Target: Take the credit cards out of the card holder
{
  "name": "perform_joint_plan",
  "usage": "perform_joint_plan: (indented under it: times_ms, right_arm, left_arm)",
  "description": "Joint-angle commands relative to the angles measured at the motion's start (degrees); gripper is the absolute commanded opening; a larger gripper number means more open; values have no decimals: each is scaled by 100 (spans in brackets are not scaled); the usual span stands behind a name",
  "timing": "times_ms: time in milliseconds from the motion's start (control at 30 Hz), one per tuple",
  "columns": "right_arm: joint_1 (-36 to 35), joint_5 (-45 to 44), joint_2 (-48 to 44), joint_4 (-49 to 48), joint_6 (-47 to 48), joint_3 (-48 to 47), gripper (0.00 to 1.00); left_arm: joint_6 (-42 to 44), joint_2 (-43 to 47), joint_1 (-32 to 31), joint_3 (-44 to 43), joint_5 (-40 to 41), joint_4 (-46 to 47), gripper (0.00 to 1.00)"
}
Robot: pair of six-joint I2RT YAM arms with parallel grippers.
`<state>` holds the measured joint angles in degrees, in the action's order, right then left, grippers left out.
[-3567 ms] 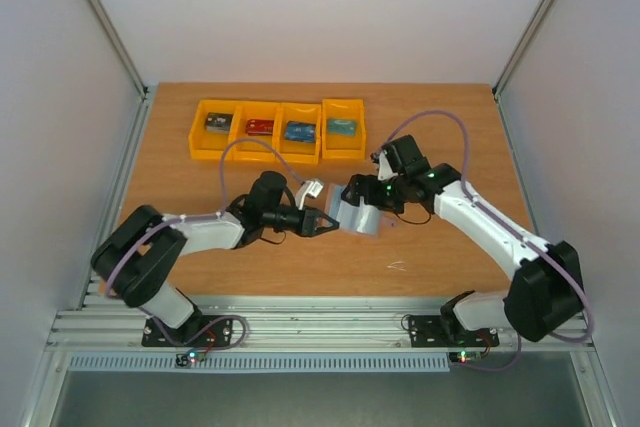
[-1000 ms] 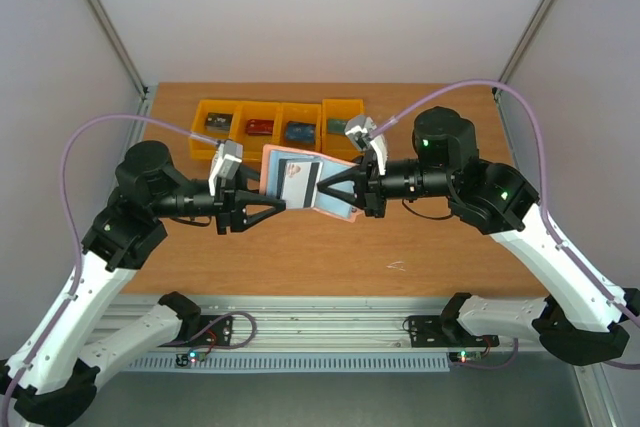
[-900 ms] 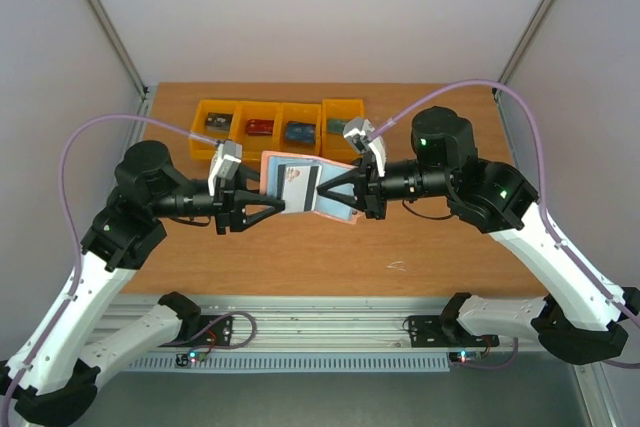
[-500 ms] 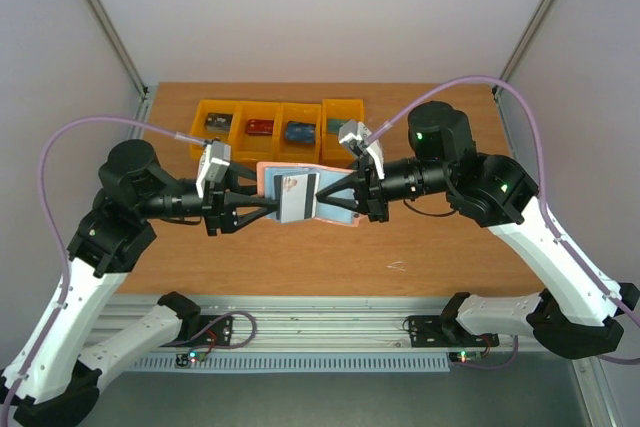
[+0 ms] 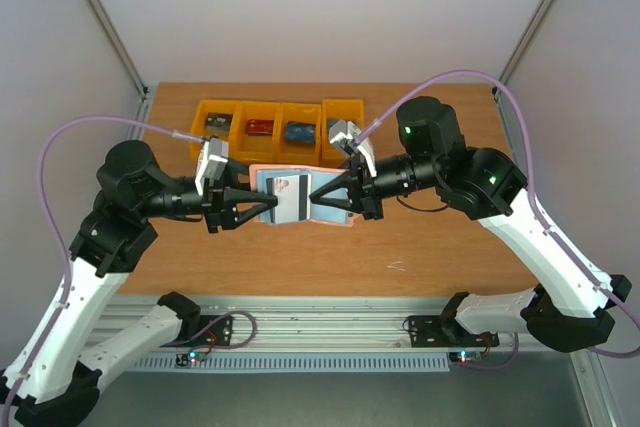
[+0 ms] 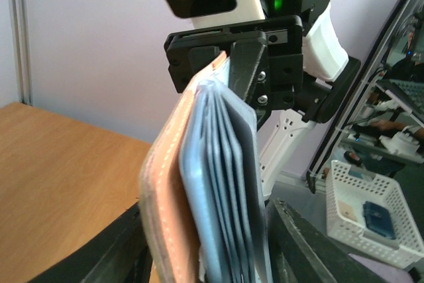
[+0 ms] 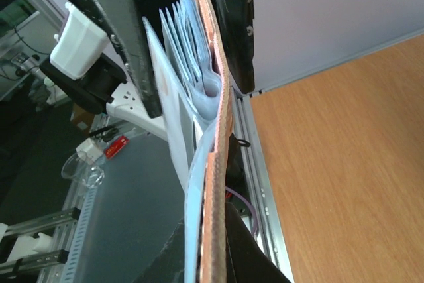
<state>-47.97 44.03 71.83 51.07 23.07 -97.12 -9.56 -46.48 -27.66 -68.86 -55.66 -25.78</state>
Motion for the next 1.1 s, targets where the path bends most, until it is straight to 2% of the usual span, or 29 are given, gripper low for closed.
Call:
perform_joint_plan:
  times_ms: [0,100,367,467,533,633,733,867,1067]
  right_arm:
    - [-11,237,-55,-40,120,-228,1]
    - [-11,235,-69,23,164,-220,1]
    - [-11,242,-63,124,212,-232,1]
    - [-11,247,-80,135,215,-238,1]
    - [-11,285,-79,151,211,-238,1]
    - [-11,289,-115,145,198,-227,1]
    - [-7,273,-133,175,185,-259,1]
    - [-11,349,-89,145,169,-324,1]
    - [-10,379,95,165,206,-414,1]
  left_arm:
    - [-294,67,32,47,-72,458,45]
    - [-186,92,53,-60,-36,256,44]
    - [51,190,219,-149,-164,-9,49]
    - [156,220,235,-138,-154,-158,48]
    - [234,201,235,-112,-56,-164,44]
    - [57,150,223,11,169,241,35]
    - [-566,102,151,22,-17,736,38]
    - [-433,37,27,167,511,384,31]
    - [-933,-19,-238,592,422,1222,32]
